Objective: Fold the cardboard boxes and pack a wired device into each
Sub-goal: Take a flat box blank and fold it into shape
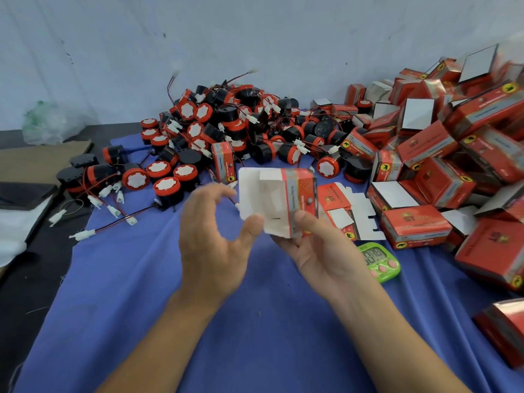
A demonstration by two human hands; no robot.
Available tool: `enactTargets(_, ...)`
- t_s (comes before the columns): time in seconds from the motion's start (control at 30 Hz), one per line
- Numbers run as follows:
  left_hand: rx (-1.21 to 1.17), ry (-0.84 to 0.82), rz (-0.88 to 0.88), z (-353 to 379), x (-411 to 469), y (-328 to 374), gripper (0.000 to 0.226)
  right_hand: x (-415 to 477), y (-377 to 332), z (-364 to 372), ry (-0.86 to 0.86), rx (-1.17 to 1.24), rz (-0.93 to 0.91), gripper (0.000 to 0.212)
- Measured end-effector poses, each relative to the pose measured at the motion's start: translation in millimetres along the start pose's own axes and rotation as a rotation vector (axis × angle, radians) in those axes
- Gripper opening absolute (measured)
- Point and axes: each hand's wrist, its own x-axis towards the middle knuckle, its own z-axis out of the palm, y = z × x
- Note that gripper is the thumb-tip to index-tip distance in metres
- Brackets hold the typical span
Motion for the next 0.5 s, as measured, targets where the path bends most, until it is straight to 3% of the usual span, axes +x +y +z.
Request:
enactTargets(0.13,0.051,-0.13,-0.016,3,-5,4,0.037,0,11,2,-0.106,-0.248,0.011,0.054)
enactTargets(0.23,0.252,-0.036,0.218,4,-4,3,0.019,2,17,3,0.079,-0.716,-0.15,0.039)
enactTargets(0.3,0.359,0.002,0.374,5,-4,3,0.011,2,22,3,0.198,-0.956,-0.205,0.042)
enactTargets(0.33,0.42,0.005,0.427,4,-4,3,0.013,2,22,3,0.196,-0.943,-0.206,0.047)
enactTargets(0.43,0.59,-0.075,0.496,2,-1,1,0.018,0,11,0,0.033,-0.464,-0.084,0.06)
enactTargets(0.5,0.619,-0.17,0.521,1,1,-1,0.029,-1,9,1,0.064,-0.404,-0.038,0.059)
